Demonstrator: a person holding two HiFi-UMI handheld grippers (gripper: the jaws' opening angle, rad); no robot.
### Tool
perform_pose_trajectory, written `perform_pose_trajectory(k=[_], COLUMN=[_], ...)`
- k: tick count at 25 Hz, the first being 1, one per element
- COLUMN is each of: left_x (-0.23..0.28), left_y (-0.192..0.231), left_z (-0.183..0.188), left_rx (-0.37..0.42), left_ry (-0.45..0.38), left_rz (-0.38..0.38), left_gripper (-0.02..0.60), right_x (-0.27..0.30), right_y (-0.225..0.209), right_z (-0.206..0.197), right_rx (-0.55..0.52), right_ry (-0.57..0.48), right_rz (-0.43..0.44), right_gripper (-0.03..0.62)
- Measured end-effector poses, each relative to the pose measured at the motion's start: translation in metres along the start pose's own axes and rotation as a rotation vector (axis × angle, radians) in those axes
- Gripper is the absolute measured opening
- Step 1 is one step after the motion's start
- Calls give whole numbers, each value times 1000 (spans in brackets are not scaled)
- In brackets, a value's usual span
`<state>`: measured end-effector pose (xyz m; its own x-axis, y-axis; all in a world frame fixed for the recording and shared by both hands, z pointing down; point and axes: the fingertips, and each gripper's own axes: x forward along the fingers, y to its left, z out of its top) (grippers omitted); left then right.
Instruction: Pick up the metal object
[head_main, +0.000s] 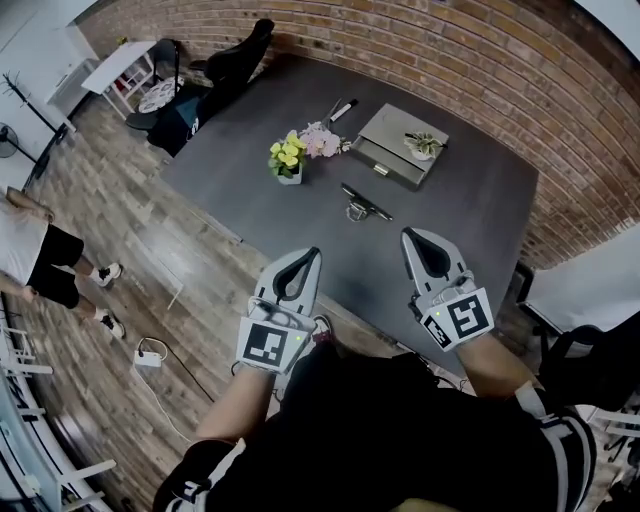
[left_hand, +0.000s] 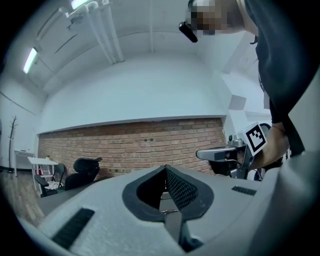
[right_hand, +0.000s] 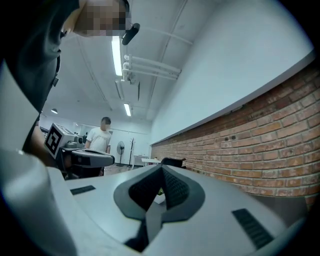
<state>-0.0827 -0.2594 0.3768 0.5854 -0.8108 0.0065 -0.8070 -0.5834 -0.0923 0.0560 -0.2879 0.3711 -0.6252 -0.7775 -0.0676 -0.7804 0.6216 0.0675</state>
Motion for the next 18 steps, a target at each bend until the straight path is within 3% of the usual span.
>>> perform_pose_trajectory(k=[8,18], left_x=[31,54], left_y=[68,108], left_z=[-9,-18], left_rx=[-24,-32], left_ry=[5,4], left_rz=[-72,-123], left_gripper=[9,9], right_x=[68,111], right_y=[-1,-5], right_z=[-15,-30], right_rx=[-13,-11], right_ry=[52,86], right_rz=[-51,-83], right_gripper=[-5,-5])
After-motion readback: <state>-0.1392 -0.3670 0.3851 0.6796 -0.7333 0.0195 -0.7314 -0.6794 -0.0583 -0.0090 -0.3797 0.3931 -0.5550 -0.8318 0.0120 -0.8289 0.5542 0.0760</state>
